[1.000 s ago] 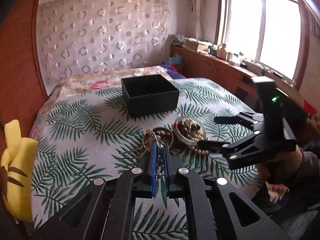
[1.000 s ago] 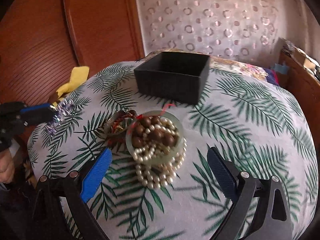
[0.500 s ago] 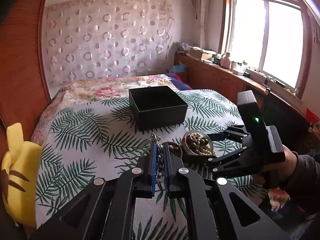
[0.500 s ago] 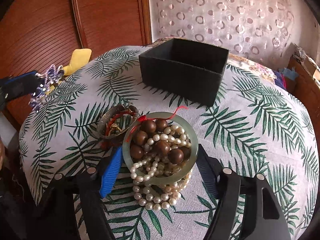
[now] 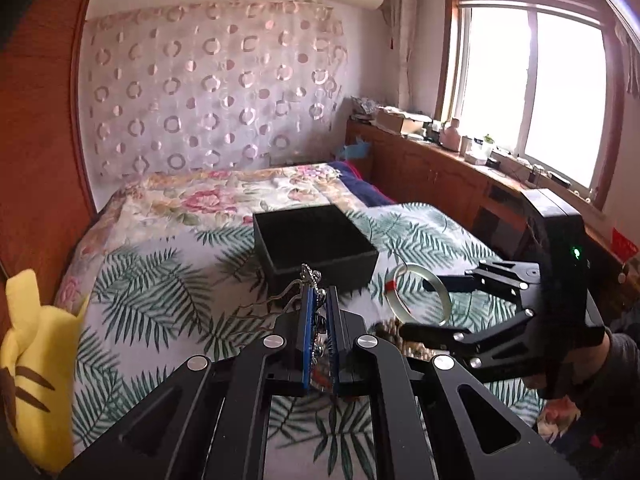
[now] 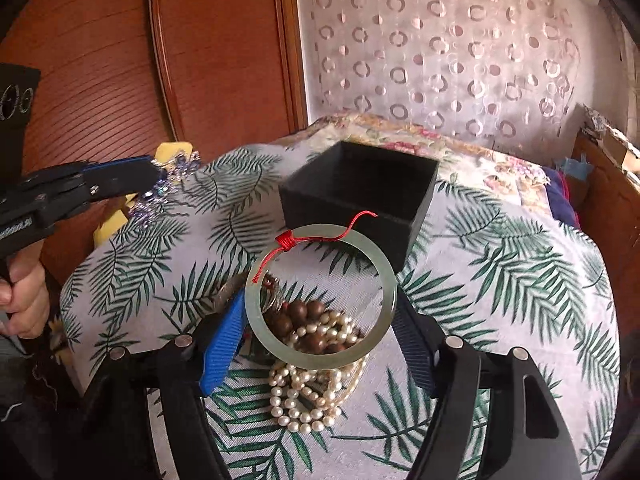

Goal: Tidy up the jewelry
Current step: 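Grasp the jade bangle with the right gripper while the left gripper lifts the comb, then lower the silver comb into the black box and open the left gripper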

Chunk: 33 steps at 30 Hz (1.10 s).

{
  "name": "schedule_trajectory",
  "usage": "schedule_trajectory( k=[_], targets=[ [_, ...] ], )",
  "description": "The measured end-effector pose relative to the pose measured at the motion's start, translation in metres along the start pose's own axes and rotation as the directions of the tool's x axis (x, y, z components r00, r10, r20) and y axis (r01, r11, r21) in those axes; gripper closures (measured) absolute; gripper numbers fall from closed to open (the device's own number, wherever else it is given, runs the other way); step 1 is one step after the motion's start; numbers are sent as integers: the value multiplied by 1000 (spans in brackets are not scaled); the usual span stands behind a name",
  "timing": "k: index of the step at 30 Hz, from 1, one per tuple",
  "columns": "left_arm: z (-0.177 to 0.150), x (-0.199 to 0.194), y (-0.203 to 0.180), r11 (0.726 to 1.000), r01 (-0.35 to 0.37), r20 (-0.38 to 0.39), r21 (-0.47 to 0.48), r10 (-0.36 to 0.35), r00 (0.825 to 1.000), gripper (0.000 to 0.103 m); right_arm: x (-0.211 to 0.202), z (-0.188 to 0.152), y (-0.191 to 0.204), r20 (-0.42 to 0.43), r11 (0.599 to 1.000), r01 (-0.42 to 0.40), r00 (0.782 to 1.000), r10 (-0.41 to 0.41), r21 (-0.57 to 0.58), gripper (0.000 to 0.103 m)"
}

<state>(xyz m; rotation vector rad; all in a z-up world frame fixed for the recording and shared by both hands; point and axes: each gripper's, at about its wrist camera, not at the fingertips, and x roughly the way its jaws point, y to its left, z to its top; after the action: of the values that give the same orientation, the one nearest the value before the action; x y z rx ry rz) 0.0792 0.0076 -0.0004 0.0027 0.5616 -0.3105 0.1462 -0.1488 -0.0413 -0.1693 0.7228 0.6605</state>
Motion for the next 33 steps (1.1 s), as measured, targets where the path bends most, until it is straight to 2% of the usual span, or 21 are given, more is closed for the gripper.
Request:
schedule_trajectory(
  k=[10, 19, 27, 33],
  targets=[
    [43, 23, -3, 1000, 3, 34, 17, -4, 999, 98, -5, 16, -20, 35, 998, 57, 998, -57, 14, 29],
    [82, 60, 3, 1000, 14, 37, 4, -14, 999, 98, 1, 32, -32, 51, 996, 83, 995, -84, 19, 29],
    [81, 103, 14, 997, 56, -11, -48, -56, 998, 97, 13, 36, -38, 43, 995, 91, 995, -93, 31, 29],
    [70, 129, 20, 997, 41, -57, -60, -44, 997, 99, 23, 41, -41, 32, 995, 98, 995, -98, 23, 29]
  ],
)
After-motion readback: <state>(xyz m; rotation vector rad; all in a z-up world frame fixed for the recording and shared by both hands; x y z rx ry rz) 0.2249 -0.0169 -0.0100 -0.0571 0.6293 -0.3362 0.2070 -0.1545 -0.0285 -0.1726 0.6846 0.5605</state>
